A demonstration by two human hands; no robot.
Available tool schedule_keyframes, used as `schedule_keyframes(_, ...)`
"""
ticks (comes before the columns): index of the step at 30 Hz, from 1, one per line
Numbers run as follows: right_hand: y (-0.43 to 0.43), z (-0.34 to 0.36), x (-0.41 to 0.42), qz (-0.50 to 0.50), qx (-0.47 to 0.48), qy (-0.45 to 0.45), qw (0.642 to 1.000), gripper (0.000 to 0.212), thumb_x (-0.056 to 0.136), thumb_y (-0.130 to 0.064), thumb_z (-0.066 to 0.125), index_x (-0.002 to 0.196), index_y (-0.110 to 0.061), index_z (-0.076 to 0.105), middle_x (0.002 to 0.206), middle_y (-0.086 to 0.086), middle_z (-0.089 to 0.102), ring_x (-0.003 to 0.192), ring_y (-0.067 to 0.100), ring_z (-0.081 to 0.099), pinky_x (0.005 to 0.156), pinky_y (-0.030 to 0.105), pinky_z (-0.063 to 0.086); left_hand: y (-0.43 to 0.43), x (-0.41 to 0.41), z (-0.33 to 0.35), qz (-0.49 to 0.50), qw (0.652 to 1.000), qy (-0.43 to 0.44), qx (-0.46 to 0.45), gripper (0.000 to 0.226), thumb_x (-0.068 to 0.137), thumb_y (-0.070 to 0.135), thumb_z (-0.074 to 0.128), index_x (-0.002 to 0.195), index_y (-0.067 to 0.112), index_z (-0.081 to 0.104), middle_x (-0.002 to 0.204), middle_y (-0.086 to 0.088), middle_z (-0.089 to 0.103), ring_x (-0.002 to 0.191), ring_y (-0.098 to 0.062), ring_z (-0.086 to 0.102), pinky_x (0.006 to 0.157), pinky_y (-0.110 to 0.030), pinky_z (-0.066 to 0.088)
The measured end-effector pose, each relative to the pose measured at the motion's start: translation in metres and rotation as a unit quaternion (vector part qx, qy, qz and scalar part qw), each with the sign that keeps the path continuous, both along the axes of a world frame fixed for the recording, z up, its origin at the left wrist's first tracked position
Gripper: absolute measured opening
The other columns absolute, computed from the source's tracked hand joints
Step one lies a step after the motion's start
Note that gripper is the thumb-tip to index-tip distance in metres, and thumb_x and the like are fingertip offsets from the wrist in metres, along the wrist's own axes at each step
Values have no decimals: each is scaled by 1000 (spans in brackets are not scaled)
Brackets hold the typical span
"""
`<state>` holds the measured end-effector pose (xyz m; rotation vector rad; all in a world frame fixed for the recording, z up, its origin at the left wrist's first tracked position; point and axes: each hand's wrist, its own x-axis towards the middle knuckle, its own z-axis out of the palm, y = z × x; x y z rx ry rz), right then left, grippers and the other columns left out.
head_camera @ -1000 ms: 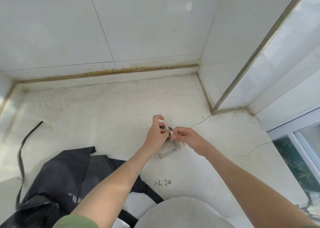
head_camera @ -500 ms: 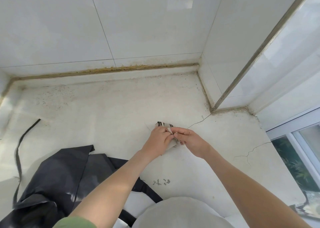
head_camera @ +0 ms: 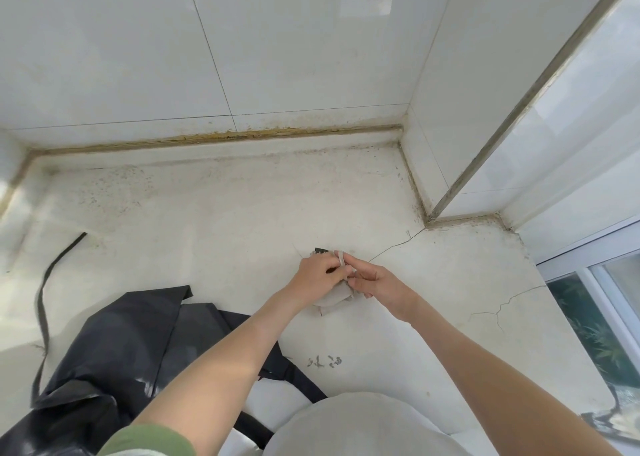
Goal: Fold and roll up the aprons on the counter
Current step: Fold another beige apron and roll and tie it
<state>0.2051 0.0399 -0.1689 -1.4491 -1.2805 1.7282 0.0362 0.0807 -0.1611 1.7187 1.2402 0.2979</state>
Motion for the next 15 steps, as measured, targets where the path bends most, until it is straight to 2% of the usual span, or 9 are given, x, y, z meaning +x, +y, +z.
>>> schedule_keyframes(3, 2, 6, 1, -8, -11, 8, 1000, 52, 83, -11, 59, 131, -32, 56, 72, 1, 43, 65, 6, 39, 61, 17, 32, -3, -4, -5, 36, 997, -45, -58, 32, 96, 33, 52, 79, 13, 71, 85, -11, 61, 74, -15, 52, 74, -31, 40)
schedule_keyframes(5, 4, 9, 3, -23, -6, 2, 1000, 39, 87, -7, 61, 119, -29, 60, 62, -2, 38, 60, 7, 39, 61, 16, 33, -7, -7, -5, 87, 979, -127, -135, 30, 97, 34, 51, 83, 18, 73, 91, -10, 67, 81, -15, 59, 79, -30, 46)
schedule_keyframes(7, 5, 8, 6, -36, -4, -10, 999, 25, 92, -6, 58, 112, -19, 51, 60, -4, 37, 59, 9, 39, 61, 20, 34, -7, -9, -3, 138, 948, -206, -197, 28, 98, 28, 52, 88, 13, 72, 87, -6, 70, 82, -16, 62, 79, -26, 48)
schedule_keyframes(9, 6, 5, 10, -18, -15, -60, 998, 14, 95, -10, 55, 105, -17, 48, 67, -2, 42, 65, 11, 40, 63, 23, 33, -6, -11, -1, 159, 935, -239, -207, 28, 99, 24, 50, 87, 12, 72, 79, -4, 63, 74, -16, 53, 72, -22, 44)
schedule_keyframes(11, 7, 1, 15, 29, -27, -143, 989, 6, 95, -14, 53, 99, -18, 55, 79, 0, 48, 73, 14, 41, 64, 25, 33, -6, -12, -1, 154, 938, -242, -195, 30, 100, 24, 47, 85, 15, 72, 85, -8, 59, 74, -16, 42, 71, -22, 38)
schedule_keyframes(13, 7, -1, 17, 59, -32, -199, 978, 10, 96, -16, 52, 90, -20, 59, 84, 0, 52, 73, 14, 42, 64, 25, 33, -8, -13, 0, 146, 941, -241, -186, 31, 101, 21, 44, 83, 16, 69, 95, -4, 68, 73, -15, 37, 70, -21, 37)
schedule_keyframes(15, 10, 2, 16, 100, -12, -253, 962, 20, 96, -18, 50, 79, -22, 59, 77, -2, 50, 68, 13, 42, 61, 25, 32, -9, -15, -1, 148, 943, -241, -177, 31, 102, 19, 43, 81, 15, 65, 95, 1, 72, 68, -14, 34, 67, -19, 36)
